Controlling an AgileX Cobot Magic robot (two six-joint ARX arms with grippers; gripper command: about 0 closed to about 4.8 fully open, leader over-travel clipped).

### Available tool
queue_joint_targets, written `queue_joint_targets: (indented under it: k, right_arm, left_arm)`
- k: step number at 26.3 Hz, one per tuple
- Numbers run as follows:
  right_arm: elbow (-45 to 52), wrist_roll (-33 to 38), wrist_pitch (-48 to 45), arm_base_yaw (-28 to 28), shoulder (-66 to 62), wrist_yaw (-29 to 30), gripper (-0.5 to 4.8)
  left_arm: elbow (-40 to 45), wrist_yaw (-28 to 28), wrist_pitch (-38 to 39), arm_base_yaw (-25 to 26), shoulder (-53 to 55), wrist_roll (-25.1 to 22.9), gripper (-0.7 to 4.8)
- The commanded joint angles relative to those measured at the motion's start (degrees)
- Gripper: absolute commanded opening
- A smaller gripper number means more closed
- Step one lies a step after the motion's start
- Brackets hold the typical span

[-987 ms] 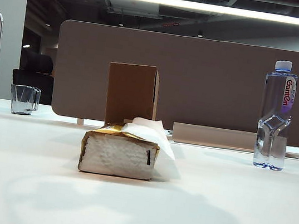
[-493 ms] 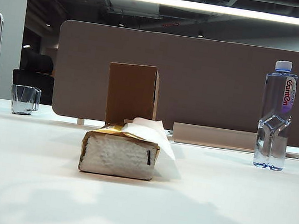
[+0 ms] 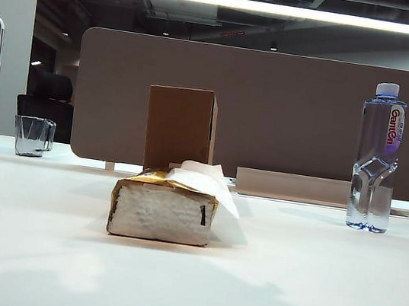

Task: Move the sponge from left to right to wipe the table, avoiding obstacles on the table, and finally reaching the bottle of mineral water.

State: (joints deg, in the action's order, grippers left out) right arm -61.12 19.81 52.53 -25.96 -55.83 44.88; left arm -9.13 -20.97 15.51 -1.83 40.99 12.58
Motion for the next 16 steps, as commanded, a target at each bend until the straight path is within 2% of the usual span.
queue_joint_targets:
  k: [1, 6, 9, 11, 13, 16]
  right_arm:
    - [-0.4, -0.3, -0.3, 0.0, 0.6, 0.0, 3.37]
    - [-0.4, -0.3, -0.2, 0.0, 0.9, 0.0, 3.37]
    - [-0.4, -0.3, -0.2, 0.0, 0.9, 0.0, 3.37]
    - [-0.4, -0.3, -0.2, 0.0, 0.9, 0.0, 3.37]
    - [-0.4, -0.3, -0.2, 0.0, 0.9, 0.0, 3.37]
    - [-0.4, -0.3, -0.2, 0.0, 0.9, 0.0, 3.37]
  left_arm:
    - [1.2, 0.8, 1.6, -0.2, 0.1, 0.1, -0.05]
    - [1.3, 0.6, 2.1, -0.5, 0.2, 0.1, -0.05]
    - [1.4, 0.6, 2.1, -2.4, 0.2, 0.8, -0.06]
    - [1.4, 0.9, 2.0, -4.7, 0.2, 2.2, -0.05]
    - [1.4, 4.5, 1.1, -10.2, 0.2, 5.0, -0.05]
    - [1.4, 7.8, -0.6, -15.0, 0.2, 6.9, -0.06]
